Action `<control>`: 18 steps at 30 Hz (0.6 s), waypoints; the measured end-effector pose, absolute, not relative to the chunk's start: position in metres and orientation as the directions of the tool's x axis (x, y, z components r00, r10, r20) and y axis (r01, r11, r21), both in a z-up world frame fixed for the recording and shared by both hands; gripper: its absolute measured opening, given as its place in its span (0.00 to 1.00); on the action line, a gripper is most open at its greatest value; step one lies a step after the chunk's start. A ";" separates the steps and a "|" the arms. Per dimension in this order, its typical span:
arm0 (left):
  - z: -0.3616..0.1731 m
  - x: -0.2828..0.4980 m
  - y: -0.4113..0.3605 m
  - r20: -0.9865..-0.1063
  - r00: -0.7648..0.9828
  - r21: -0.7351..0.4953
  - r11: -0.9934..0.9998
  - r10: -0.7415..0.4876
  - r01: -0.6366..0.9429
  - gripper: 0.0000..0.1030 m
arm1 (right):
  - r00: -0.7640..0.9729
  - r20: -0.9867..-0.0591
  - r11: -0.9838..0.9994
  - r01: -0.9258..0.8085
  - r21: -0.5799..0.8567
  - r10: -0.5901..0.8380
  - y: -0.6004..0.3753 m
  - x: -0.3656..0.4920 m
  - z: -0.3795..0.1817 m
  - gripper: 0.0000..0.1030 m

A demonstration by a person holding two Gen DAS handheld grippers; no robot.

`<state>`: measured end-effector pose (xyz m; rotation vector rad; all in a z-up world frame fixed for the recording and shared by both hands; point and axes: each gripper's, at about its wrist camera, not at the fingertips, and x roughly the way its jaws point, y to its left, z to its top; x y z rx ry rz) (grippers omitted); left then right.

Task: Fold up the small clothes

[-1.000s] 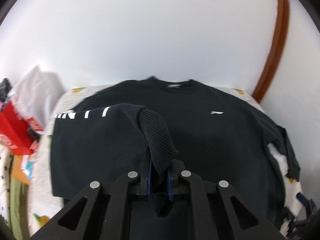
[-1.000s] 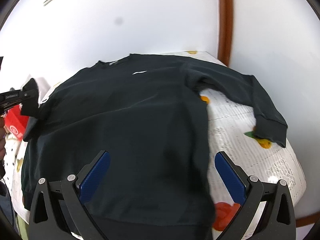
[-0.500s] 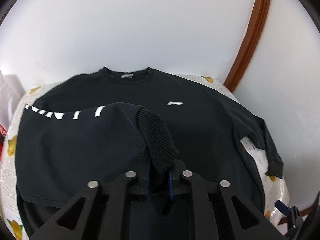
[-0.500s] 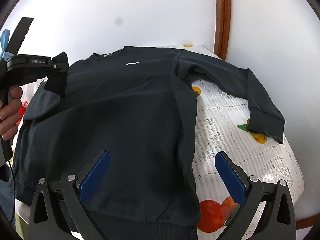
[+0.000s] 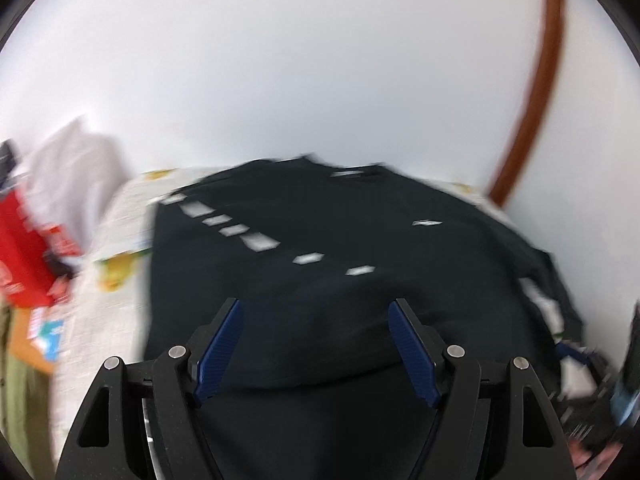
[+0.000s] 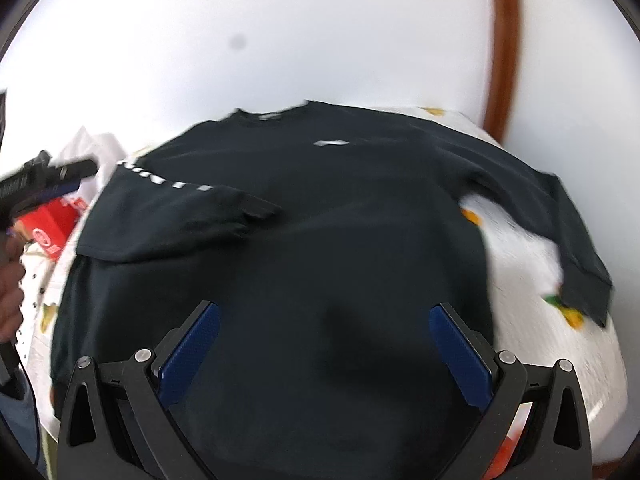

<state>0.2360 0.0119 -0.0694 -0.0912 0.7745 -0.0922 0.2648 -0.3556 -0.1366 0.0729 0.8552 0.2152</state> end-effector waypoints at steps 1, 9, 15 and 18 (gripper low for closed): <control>-0.074 0.234 0.026 -0.701 0.708 -0.100 0.995 -0.081 0.016 0.71 | 0.635 -0.740 0.975 -0.165 0.149 0.221 -0.348 0.270 -0.136 0.94; -0.127 0.228 0.137 -0.783 0.618 -0.068 0.979 0.066 -0.190 0.68 | 0.580 -0.782 0.973 -0.174 0.154 0.228 -0.306 0.341 -0.150 0.68; -0.152 0.243 0.146 -0.810 0.585 -0.061 0.986 0.042 -0.155 0.60 | 0.505 -0.836 0.975 -0.161 0.153 0.214 -0.288 0.386 -0.176 0.68; -0.158 0.254 0.134 -0.810 0.586 -0.033 0.994 0.036 -0.107 0.57 | 0.479 -0.848 0.972 -0.160 0.170 0.227 -0.282 0.395 -0.186 0.68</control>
